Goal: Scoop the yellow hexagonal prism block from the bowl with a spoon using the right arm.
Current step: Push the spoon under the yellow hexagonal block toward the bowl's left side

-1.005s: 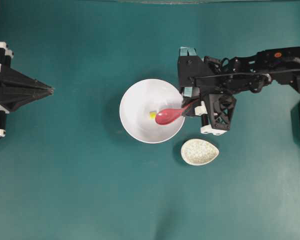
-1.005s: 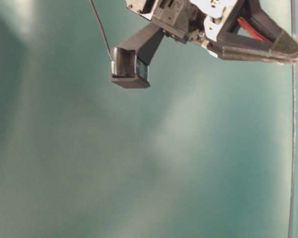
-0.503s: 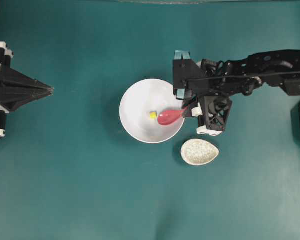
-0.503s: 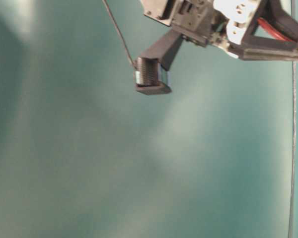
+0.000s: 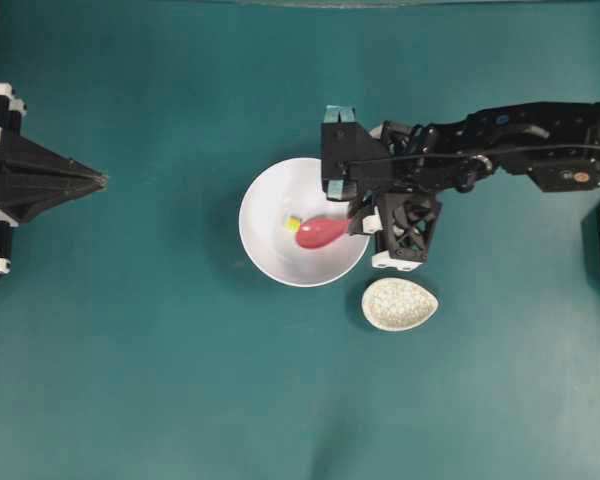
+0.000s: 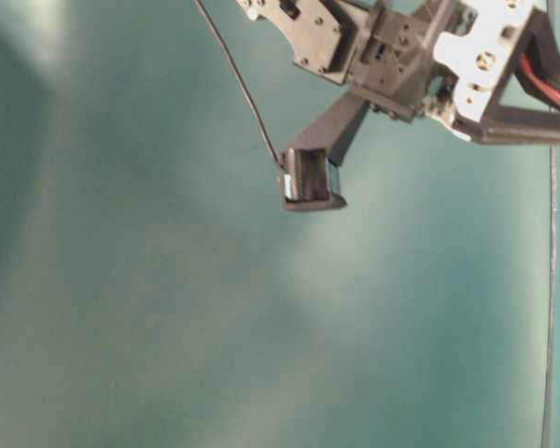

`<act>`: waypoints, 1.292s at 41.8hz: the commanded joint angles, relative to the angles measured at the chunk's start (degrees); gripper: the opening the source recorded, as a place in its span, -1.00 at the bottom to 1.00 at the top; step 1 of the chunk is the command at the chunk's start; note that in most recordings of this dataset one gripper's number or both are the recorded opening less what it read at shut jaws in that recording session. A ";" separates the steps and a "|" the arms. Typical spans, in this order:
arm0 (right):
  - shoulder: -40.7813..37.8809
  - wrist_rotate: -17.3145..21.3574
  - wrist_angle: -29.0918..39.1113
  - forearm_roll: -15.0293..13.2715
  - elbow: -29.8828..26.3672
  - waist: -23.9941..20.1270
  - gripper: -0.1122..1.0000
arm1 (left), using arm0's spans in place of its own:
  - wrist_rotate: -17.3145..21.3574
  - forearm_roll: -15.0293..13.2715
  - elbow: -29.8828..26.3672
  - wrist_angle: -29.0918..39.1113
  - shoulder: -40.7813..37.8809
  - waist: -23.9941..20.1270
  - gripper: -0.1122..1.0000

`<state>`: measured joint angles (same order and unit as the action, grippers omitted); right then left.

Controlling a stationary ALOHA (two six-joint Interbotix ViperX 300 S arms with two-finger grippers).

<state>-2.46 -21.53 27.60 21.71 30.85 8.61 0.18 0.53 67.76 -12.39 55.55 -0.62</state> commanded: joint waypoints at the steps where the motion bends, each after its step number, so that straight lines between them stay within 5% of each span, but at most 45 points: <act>1: 0.35 0.00 -1.14 0.00 -1.85 0.09 -0.35 | -0.09 0.18 -1.32 -0.35 -0.26 -0.09 -0.81; 54: -0.35 -0.44 -9.05 -3.78 -3.78 0.09 -0.35 | 0.00 0.09 -1.41 0.62 -0.18 -0.09 -0.81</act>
<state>-4.04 -21.97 19.07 18.02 28.39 8.61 0.09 0.53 67.76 -11.60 55.55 -0.70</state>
